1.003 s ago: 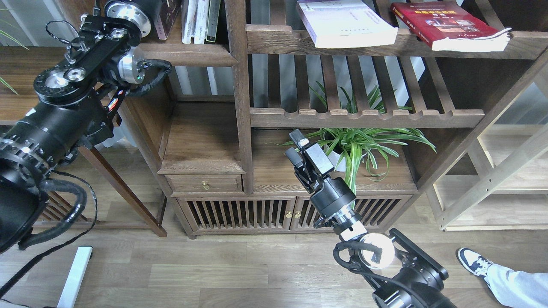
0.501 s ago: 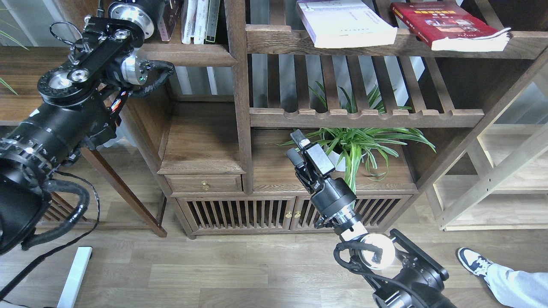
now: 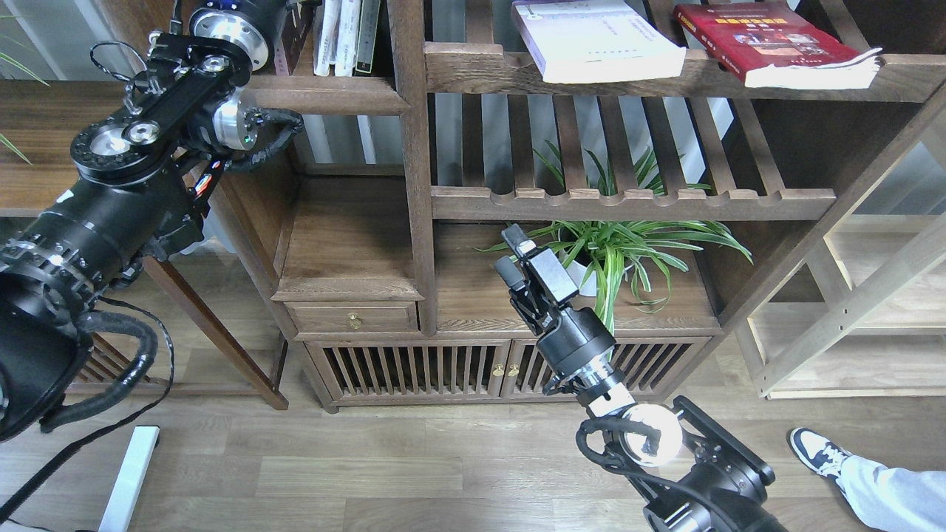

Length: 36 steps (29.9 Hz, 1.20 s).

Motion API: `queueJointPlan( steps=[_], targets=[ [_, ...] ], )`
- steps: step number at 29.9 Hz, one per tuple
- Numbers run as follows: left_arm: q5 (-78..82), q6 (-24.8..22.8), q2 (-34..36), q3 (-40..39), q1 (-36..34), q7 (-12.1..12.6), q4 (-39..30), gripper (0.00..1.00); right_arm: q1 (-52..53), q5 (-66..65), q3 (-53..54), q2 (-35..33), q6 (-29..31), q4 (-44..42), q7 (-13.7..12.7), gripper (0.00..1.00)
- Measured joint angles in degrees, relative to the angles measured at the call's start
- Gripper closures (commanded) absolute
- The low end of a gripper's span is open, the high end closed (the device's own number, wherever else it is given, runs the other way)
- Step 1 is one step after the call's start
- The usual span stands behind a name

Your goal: Organize books on shelf

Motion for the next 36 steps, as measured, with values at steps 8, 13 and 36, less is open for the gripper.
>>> queueJointPlan(
  steps=[8, 13, 36],
  targets=[
    [-1.20, 0.00, -0.46, 0.01, -0.36, -0.68, 0.01, 0.73, -0.62, 0.00, -0.09, 0.00, 0.00, 0.00, 0.00, 0.02],
    [-1.32, 0.00, -0.72, 0.01, -1.00, -0.82, 0.01, 0.73, -0.99, 0.00, -0.09, 0.00, 0.00, 0.00, 0.00, 0.02],
    [-3.01, -0.28, -1.02, -0.16, -6.20, -1.92, -0.36, 0.71, -2.65, -0.13, -0.64, 0.00, 0.00, -0.09, -0.09, 0.02]
  ],
)
